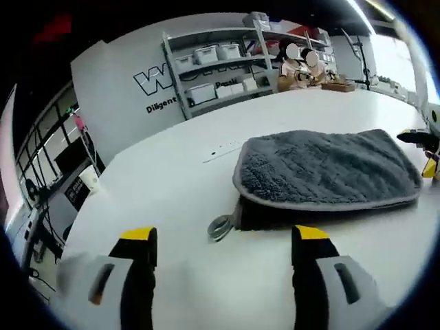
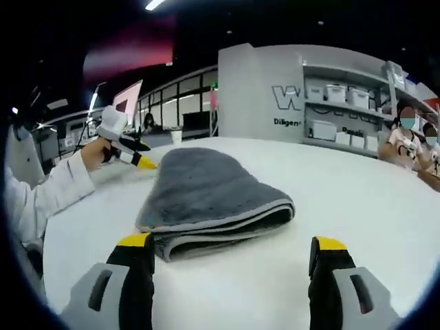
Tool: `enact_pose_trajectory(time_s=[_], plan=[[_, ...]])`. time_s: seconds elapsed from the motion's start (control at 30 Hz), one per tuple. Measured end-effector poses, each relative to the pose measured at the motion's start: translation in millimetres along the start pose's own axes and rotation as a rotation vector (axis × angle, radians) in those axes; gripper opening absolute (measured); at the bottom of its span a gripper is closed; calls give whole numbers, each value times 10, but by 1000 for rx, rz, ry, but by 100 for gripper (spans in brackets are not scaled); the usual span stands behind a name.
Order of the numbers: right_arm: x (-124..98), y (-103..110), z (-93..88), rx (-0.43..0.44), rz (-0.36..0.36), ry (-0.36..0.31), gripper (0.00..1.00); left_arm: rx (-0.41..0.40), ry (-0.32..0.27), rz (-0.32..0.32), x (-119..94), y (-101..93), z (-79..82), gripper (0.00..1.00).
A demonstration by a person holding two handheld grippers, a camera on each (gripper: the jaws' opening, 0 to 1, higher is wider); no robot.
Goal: Open the folded towel by lifting each exposed corner and separating the folded layers until the towel lies flat within the target outline without major curled edges
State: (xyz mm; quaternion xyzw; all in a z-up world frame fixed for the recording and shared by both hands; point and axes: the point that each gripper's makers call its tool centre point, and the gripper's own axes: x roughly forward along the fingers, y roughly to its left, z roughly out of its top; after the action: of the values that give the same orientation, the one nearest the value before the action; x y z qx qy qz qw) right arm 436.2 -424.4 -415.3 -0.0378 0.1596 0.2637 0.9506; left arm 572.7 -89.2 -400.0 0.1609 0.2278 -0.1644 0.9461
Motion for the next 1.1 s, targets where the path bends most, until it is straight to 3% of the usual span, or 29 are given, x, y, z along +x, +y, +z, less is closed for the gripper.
enact_pose_trajectory(time_s=[0.03, 0.1, 0.23, 0.33, 0.43, 0.6, 0.73, 0.83, 1.1], plan=[[5, 22, -3, -2, 11, 2, 91, -14, -6, -6, -10, -8, 5, 94], [17, 65, -17, -2, 31, 9, 91, -32, -9, -25, -24, -28, 1, 99], [43, 187, -106, -3, 90, 49, 81, -85, -20, -51, -53, -17, -19, 99], [47, 293, -84, -11, 132, 36, 75, -69, -24, -3, -43, 74, -30, 99], [48, 366, -102, -32, 162, 46, 62, -28, 0, 34, -52, 101, -60, 99], [63, 517, -175, -128, 217, 80, 34, -87, -8, -22, -33, 12, -66, 99], [60, 600, -181, -155, 249, 80, 20, -93, -17, -23, -42, 15, -54, 99], [29, 679, -146, -192, 293, 55, 1, -97, -24, -12, -66, 48, -43, 98], [42, 756, -198, -190, 328, 77, 0, -114, -35, -19, -122, 59, -24, 96]])
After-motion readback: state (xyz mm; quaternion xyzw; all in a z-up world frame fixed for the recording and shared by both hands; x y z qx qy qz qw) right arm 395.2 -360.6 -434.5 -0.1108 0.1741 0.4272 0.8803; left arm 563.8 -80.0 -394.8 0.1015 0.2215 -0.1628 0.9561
